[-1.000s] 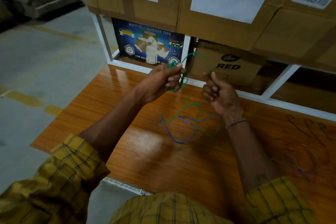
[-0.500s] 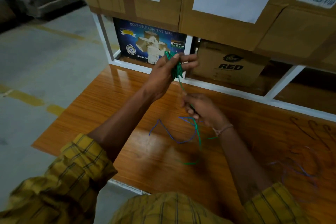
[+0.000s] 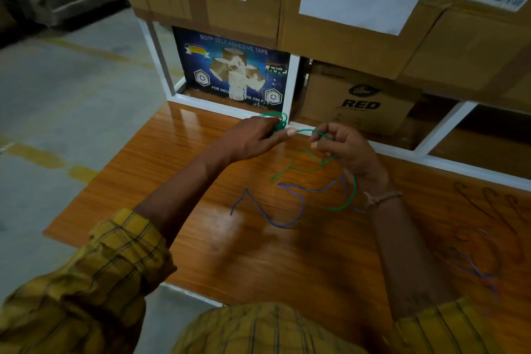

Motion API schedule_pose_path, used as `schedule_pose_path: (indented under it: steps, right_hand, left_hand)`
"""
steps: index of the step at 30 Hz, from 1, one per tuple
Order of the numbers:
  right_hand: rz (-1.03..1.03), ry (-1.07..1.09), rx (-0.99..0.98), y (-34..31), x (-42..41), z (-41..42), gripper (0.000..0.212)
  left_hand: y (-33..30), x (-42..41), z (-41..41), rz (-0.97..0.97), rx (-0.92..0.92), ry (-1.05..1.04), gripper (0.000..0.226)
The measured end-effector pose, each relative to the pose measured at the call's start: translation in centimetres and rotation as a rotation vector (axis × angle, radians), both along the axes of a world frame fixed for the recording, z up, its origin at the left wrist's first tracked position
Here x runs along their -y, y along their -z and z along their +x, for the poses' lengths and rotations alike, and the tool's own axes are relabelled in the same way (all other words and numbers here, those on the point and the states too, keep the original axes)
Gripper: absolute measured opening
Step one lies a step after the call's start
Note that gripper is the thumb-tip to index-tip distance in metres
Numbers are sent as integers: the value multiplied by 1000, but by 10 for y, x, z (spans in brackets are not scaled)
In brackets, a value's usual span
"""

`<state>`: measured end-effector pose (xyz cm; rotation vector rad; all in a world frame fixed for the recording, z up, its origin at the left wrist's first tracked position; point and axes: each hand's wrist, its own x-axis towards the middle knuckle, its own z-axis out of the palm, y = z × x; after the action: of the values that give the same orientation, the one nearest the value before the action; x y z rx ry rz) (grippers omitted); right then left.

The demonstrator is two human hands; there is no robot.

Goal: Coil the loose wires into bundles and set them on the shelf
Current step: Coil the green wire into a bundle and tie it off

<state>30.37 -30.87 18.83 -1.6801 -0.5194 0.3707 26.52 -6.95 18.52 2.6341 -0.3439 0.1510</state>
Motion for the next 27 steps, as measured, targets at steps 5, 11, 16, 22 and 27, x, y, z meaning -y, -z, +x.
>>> schedule_pose_path:
  steps: [5, 11, 16, 22, 27]
  right_hand:
    - [-91, 359, 139, 25, 16, 26, 13]
    - [-8, 295, 21, 44, 6, 26, 16]
    - [-53, 307, -229, 63, -16, 19, 41]
    - [-809, 38, 206, 83, -42, -2, 29]
    - [-702, -140, 386, 51, -55, -31, 16]
  left_hand:
    - [4, -16, -11, -541, -326, 110, 46]
    - [-2, -12, -19, -1237, -548, 243, 47]
    - [-10, -3, -16, -1657, -681, 263, 53]
    - [-16, 16, 4, -1792, -425, 161, 46]
    - [-13, 23, 10, -1206, -46, -120, 39]
